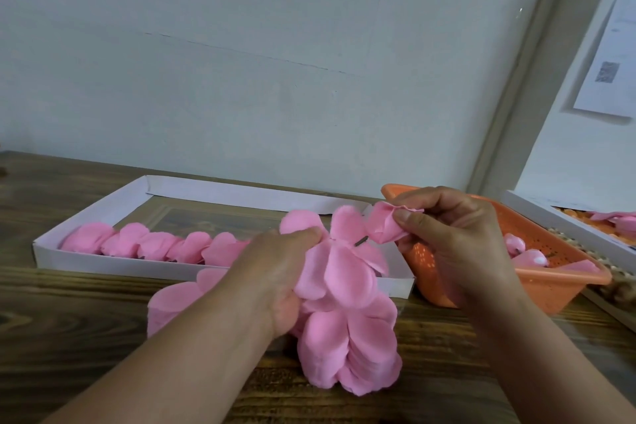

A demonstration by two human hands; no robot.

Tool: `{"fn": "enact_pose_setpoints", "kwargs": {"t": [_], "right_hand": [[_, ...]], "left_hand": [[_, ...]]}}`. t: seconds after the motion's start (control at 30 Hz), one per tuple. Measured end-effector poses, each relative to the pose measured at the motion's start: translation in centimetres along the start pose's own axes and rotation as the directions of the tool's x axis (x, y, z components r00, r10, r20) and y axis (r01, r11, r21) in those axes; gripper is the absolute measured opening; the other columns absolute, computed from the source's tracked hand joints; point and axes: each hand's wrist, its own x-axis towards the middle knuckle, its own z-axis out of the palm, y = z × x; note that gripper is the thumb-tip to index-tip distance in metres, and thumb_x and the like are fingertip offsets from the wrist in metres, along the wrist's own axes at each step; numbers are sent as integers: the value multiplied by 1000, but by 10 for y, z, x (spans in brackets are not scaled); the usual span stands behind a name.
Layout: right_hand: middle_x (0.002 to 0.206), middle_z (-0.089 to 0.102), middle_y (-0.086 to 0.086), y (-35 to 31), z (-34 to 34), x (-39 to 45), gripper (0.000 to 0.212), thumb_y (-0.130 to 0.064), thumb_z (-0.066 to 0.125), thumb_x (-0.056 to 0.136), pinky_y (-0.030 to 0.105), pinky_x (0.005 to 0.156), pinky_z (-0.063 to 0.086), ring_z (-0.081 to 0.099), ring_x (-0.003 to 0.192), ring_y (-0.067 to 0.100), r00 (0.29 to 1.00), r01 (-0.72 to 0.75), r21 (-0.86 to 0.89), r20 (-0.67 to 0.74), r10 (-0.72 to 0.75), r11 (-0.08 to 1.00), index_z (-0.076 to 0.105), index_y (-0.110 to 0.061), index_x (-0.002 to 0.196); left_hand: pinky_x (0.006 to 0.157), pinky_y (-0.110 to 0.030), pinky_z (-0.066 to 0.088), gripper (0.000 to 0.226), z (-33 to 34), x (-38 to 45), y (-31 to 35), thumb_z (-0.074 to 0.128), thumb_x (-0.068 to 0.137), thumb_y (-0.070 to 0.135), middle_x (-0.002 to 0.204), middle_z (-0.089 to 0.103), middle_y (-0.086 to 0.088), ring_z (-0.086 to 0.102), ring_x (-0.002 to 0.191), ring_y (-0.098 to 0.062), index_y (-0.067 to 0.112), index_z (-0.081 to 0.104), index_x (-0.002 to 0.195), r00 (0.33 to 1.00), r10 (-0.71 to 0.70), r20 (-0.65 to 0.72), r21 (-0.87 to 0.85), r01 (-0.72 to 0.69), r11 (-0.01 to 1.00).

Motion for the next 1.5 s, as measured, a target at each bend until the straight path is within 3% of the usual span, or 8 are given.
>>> {"fn": "enact_pose_setpoints", "kwargs": {"t": [0.13,0.3,0.63,0.73,0.83,1.03,1.3,1.5], "right_hand": [[59,68,7,-1,0,1,35,15,58,79,21,47,48,61,52,17,1000,3,-7,7,-3,1000,72,-13,64],[63,70,5,-2,-6,3,38,15,57,79,19,46,48,63,52,12,1000,8,1,-21,-8,1000,72,-16,64],[62,69,6,-5,-22,7,34,12,58,80,17,46,46,58,47,11,991,33,13,-132,-31,999,72,-14,64],[62,70,6,-4,-20,7,34,12,58,80,16,45,44,59,47,9,993,27,-19,-115,-29,999,72,-14,62],[63,70,5,-4,-21,6,35,13,57,81,18,47,47,61,50,9,996,31,-24,-78,-33,999,72,-14,63],[63,70,5,-6,-20,6,35,12,57,81,18,48,48,62,52,8,998,22,-27,-65,-24,999,72,-15,64],[62,69,6,-4,-21,6,23,13,57,81,19,47,48,61,50,10,992,2,-14,-126,-4,1000,66,-6,71],[64,70,8,-8,-9,1,10,-6,64,66,19,45,47,64,56,13,998,-25,107,55,19,994,71,-13,64]], "left_hand": [[58,-34,56,8,-3,1,2,61,91,20,82,67,-6,64,70,-20,13,62,93,994,70,-87,15,-69,998],[50,-27,55,14,-3,-7,11,58,91,9,63,68,-10,63,50,-16,4,64,80,990,-9,143,27,5,1000],[89,-49,49,26,1,1,5,62,90,14,115,65,-21,63,98,-31,4,60,115,979,-77,187,282,21,959],[95,-36,47,27,-4,9,-6,60,91,21,115,63,-7,59,108,-23,9,62,114,979,118,168,730,-204,652],[63,-26,38,17,-6,11,-1,56,90,24,84,62,-3,54,77,-21,9,63,92,917,277,286,897,-358,260],[61,-29,35,23,-8,15,6,48,88,7,75,54,-6,42,67,-22,12,67,78,877,327,353,914,-398,82],[68,-28,42,18,-1,12,9,49,91,9,80,59,0,53,76,-18,9,61,77,714,538,448,827,-559,53],[55,-29,37,25,1,12,12,39,101,23,71,48,3,42,61,-12,16,50,79,900,379,215,815,-379,438]]}}
